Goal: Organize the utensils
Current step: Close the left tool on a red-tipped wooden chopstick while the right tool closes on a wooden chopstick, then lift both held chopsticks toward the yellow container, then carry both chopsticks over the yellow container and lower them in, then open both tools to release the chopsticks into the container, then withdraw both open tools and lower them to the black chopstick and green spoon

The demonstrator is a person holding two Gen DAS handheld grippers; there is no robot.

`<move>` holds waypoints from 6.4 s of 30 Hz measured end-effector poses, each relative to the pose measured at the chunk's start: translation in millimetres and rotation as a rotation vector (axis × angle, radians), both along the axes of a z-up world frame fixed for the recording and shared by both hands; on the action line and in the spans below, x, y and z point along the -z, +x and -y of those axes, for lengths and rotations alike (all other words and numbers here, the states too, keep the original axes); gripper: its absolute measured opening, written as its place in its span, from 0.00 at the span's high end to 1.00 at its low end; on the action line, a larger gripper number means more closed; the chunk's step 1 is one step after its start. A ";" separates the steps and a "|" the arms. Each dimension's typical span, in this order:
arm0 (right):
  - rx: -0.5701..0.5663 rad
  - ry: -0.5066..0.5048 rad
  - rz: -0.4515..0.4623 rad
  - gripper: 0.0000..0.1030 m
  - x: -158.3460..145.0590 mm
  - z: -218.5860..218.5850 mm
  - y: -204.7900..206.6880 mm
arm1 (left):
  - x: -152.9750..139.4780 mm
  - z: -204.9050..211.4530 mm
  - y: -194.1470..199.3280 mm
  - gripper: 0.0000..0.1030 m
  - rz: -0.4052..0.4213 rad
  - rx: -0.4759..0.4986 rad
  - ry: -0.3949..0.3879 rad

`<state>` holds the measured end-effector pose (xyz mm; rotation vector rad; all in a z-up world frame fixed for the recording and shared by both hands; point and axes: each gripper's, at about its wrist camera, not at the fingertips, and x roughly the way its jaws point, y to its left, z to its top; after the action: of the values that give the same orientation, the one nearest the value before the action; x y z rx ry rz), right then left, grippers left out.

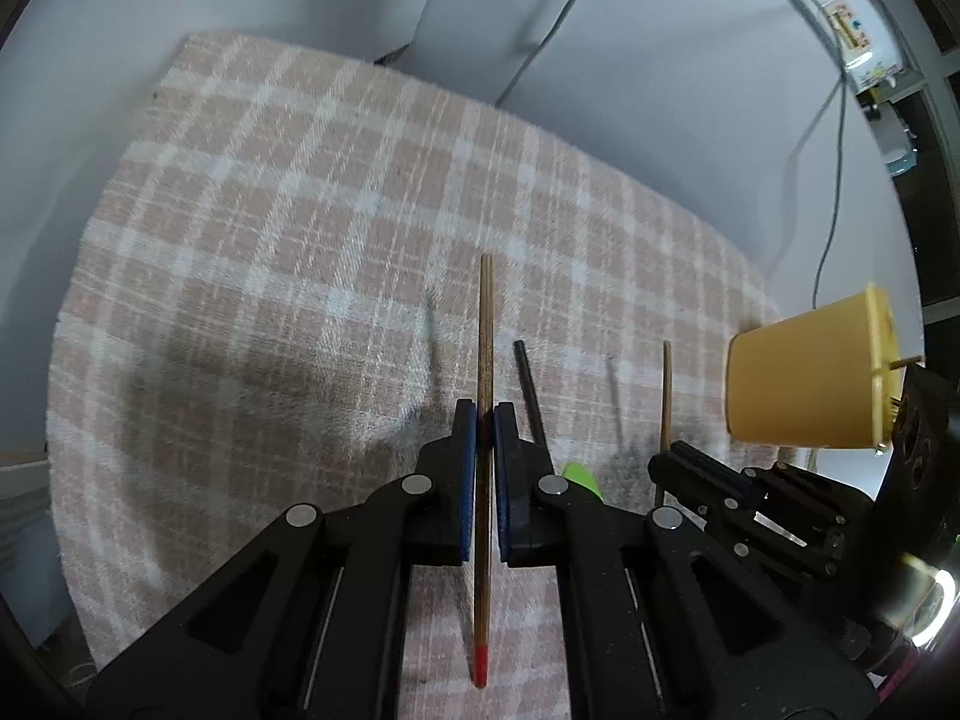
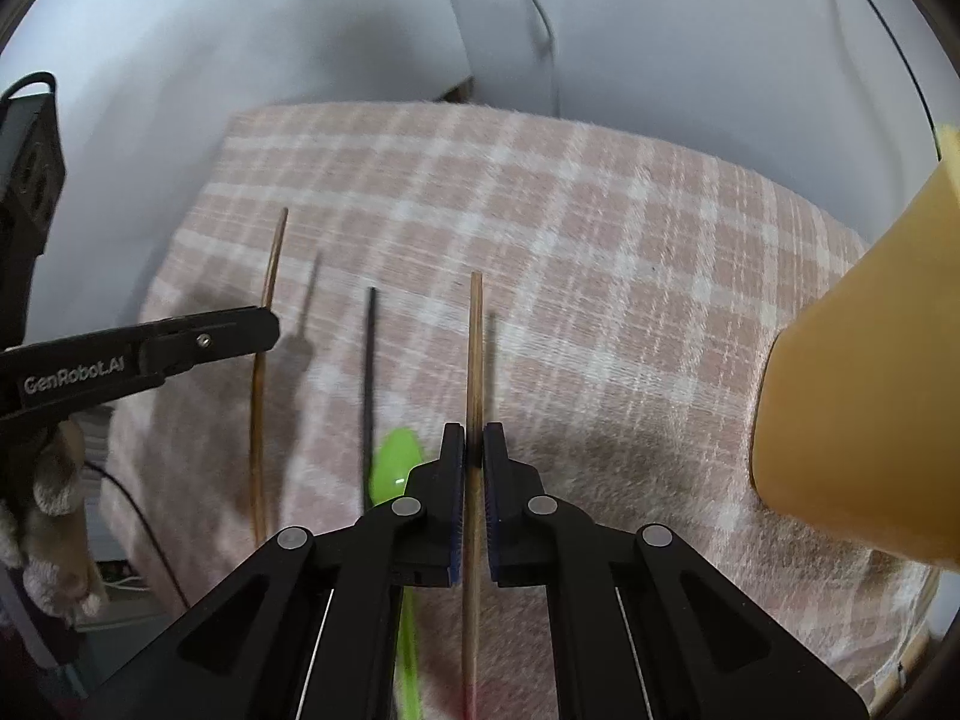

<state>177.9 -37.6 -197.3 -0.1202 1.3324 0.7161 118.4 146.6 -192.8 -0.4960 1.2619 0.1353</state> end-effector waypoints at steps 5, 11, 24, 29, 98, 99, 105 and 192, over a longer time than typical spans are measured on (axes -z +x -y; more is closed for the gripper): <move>0.019 0.066 0.016 0.96 -26.8 8.0 -2.5 | -27.1 0.4 -8.2 0.97 0.044 0.020 0.022; 0.030 0.129 0.058 0.96 -59.4 27.1 -5.2 | -52.6 11.1 -10.8 0.97 0.100 0.039 0.038; 0.089 0.217 0.111 0.96 -90.9 90.9 -14.0 | -83.0 61.9 -4.6 0.97 0.192 0.093 0.041; 0.120 0.232 0.143 0.96 -103.7 115.5 -20.7 | -89.0 79.1 4.7 0.97 0.222 0.122 0.033; 0.414 0.233 0.382 0.96 -189.4 256.3 2.2 | -192.8 206.5 72.1 0.97 0.511 0.450 0.060; 0.407 0.229 0.379 0.96 -186.9 254.1 4.2 | -190.5 208.6 72.4 0.97 0.507 0.456 0.060; 0.370 0.201 0.342 0.96 -169.6 241.3 16.8 | -176.7 219.9 77.2 0.97 0.484 0.484 0.062; 0.410 0.236 0.296 0.51 -159.7 232.9 -29.0 | -150.6 120.7 6.6 0.61 0.366 0.253 0.136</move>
<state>148.9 -270.5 -37.6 0.2249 0.9412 0.4783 125.0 25.9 -42.2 -0.2271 0.9390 -0.0805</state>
